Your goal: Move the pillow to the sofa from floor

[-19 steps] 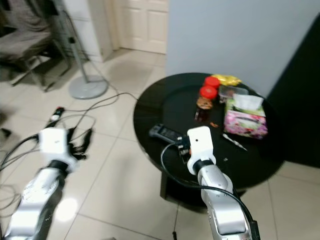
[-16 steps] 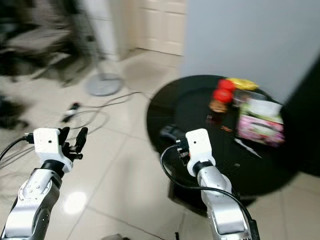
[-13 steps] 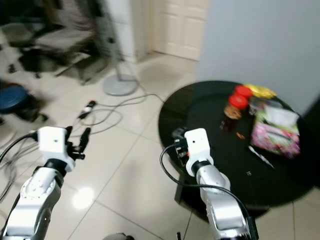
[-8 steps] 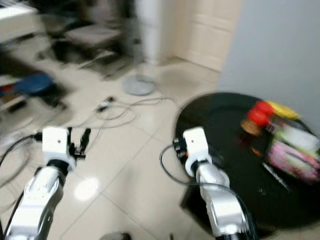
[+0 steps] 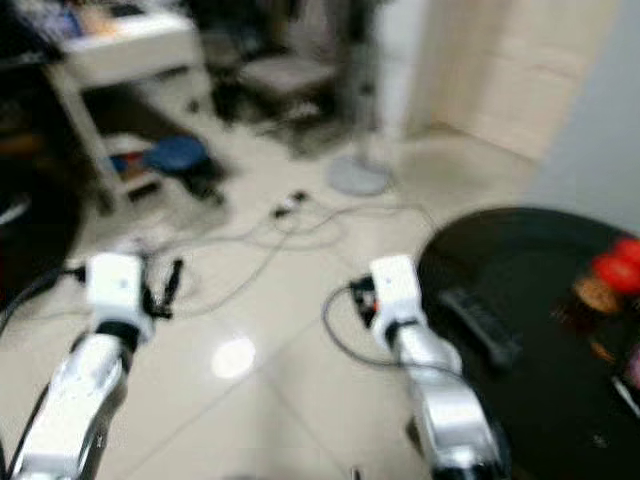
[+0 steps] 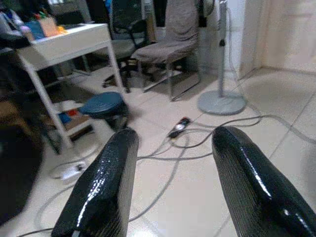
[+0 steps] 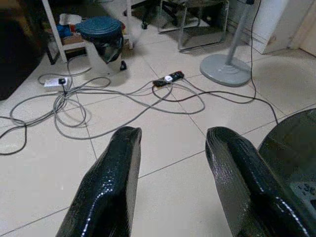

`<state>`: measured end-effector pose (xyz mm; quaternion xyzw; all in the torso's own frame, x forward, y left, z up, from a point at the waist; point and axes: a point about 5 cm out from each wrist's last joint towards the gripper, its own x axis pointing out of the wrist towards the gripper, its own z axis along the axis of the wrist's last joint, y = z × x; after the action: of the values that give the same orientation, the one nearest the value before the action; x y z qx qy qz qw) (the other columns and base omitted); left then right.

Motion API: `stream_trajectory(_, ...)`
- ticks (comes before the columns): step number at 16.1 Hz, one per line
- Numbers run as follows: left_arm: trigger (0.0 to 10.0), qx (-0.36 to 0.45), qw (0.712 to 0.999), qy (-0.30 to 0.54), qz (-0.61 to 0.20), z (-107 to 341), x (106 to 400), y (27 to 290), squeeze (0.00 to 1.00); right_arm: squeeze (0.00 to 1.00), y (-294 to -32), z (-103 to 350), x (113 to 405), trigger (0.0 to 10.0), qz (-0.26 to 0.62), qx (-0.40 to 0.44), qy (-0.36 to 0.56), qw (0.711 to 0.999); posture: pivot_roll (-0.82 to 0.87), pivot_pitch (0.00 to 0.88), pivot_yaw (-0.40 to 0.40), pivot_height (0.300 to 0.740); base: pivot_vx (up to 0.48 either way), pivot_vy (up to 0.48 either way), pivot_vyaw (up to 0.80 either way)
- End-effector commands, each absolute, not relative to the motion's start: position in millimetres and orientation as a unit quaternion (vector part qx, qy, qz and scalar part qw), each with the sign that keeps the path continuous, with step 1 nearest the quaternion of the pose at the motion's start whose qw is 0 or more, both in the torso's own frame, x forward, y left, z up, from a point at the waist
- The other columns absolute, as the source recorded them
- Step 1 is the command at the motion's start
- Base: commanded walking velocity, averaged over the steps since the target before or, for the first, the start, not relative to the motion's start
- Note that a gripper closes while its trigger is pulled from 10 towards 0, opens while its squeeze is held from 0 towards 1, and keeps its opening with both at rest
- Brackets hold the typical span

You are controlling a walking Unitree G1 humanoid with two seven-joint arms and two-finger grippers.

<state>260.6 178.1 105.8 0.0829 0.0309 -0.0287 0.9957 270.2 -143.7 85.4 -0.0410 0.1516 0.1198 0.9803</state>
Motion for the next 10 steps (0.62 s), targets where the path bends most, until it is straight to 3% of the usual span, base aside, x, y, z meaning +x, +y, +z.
stream_trajectory(1, 10.0, 0.1, 0.994, 0.022, -0.03, 113.2, 266.4, 180.5, 0.0, 0.0, -142.4, 84.9, 270.2, 10.0, 0.115, -0.038, 0.154, 0.981, 0.11, 0.0, 0.009, 0.74, 0.0, 0.0, 0.8)
stream_trajectory(4, 10.0, 0.069, 0.997, 0.022, -0.041, 113.9, 269.5, 178.9, 0.0, 0.0, -143.0, 85.7, 264.9, 10.0, 0.103, -0.035, 0.15, 0.983, 0.07, 0.0, 0.054, 0.74, 0.0, 0.0, 0.8)
stream_trajectory(10, 10.0, 0.068, 0.996, 0.047, -0.038, 103.5, 264.7, 185.4, 0.0, 0.0, -144.8, 81.5, 263.4, 10.0, 0.108, -0.043, 0.167, 0.979, 0.07, 0.0, 0.053, 0.74, 0.0, 0.0, 0.8)
